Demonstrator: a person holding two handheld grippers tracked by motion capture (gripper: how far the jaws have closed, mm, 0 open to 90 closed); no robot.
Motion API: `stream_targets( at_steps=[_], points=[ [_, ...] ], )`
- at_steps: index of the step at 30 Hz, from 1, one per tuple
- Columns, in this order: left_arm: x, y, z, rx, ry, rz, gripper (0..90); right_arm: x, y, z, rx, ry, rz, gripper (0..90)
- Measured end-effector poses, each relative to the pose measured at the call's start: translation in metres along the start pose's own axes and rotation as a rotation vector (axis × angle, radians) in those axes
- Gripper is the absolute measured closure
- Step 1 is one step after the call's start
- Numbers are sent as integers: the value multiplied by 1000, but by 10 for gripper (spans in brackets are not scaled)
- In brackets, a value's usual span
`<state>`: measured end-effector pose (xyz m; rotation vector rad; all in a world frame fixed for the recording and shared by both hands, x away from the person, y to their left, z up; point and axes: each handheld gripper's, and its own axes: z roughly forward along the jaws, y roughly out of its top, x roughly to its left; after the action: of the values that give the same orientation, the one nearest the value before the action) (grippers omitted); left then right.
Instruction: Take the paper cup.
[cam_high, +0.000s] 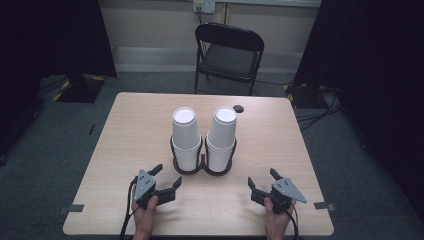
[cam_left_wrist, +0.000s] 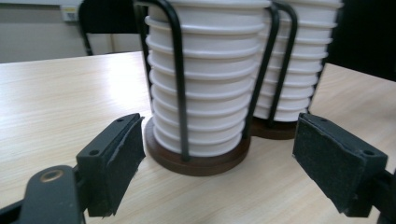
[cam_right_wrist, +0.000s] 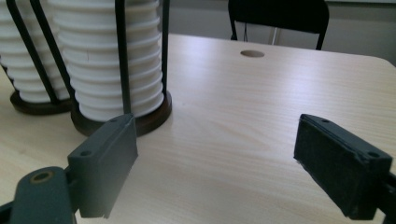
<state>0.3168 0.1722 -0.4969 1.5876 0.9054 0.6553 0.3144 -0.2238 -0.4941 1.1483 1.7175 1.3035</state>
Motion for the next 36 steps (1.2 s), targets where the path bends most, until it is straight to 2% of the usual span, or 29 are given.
stream_targets(
  at_steps=[2,4,6,8,11,15,18,21,23,27,31,36],
  points=[
    [1,0,0,2,-12,0,161,-1,-1,-2,-19,-7,18,129],
    [2,0,0,3,-19,-16,161,0,-1,-2,-16,-4,21,128],
    [4,0,0,3,-23,-28,160,1,-1,-1,-18,-1,7,128],
    [4,0,0,-4,-24,-36,160,2,0,0,-13,-19,11,127],
    [4,0,0,-2,-27,-25,159,3,0,1,-3,-32,19,129],
    [3,0,0,-2,-37,-14,159,7,2,5,18,-29,2,130],
    [3,0,-1,-4,-40,-12,159,9,3,8,38,0,12,132],
    [3,0,0,-4,-50,-13,159,13,7,9,21,29,29,133],
    [3,0,0,-4,-42,-23,159,18,12,10,17,26,25,133],
    [3,0,0,-6,-42,-19,159,26,21,14,11,38,14,133],
    [3,0,0,-9,-42,-11,159,27,32,16,-18,99,28,158],
    [2,0,0,-8,-43,-5,160,28,50,16,-46,138,20,157]
  ],
)
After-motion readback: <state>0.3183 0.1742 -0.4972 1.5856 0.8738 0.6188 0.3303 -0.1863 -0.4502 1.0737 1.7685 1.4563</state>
